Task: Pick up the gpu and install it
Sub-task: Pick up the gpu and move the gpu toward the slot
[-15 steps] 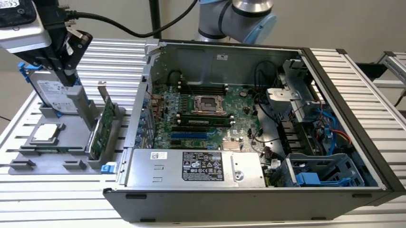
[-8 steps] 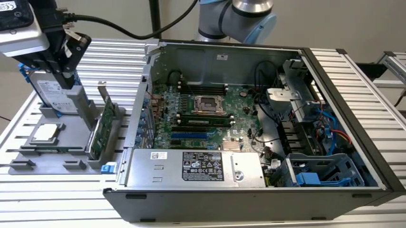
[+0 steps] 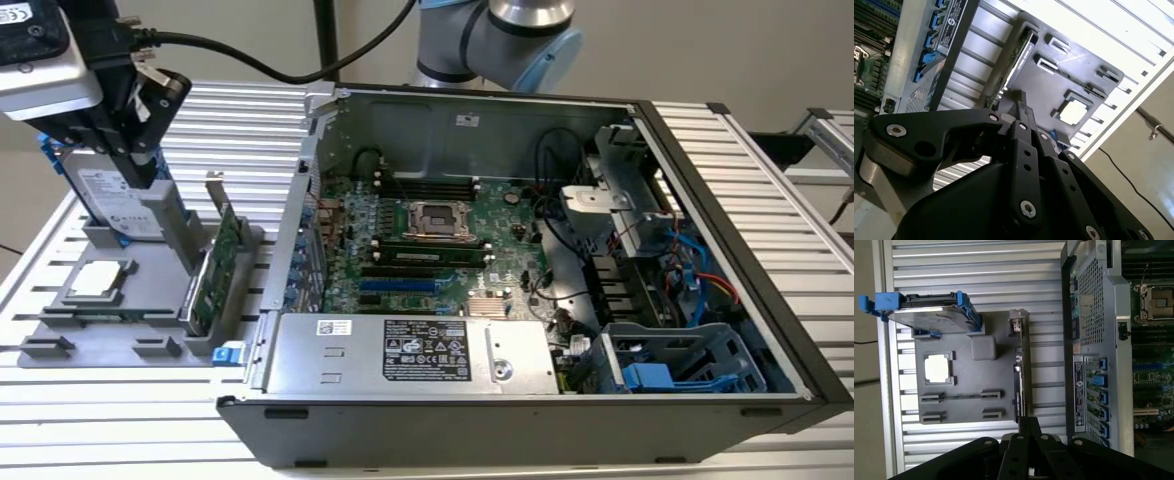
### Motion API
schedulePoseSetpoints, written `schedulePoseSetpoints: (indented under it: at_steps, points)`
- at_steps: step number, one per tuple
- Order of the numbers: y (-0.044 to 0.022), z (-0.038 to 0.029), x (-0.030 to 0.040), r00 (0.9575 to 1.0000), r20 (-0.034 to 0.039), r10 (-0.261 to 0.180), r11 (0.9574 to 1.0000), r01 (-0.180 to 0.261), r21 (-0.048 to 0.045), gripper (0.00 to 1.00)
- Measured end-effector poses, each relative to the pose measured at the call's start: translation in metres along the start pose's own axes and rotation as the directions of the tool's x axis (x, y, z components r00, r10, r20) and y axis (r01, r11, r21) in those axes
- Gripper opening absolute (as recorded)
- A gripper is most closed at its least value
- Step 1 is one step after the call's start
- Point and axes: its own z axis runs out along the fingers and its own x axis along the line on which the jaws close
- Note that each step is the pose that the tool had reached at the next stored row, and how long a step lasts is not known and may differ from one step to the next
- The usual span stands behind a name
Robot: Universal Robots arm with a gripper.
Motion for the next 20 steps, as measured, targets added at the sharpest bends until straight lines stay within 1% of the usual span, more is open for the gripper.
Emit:
schedulePoseSetpoints:
  at_steps: [18,19,20]
  points:
    - [0.0000,0.0000,0.0000,1.0000,-0.0010,0.000,1.0000,0.000,0.0000,0.00]
    - [0.0000,0.0000,0.0000,1.0000,-0.0011,0.000,1.0000,0.000,0.0000,1.00]
    - [0.0000,-0.0001,0.0000,1.0000,-0.0012,0.000,1.0000,0.000,0.0002,1.00]
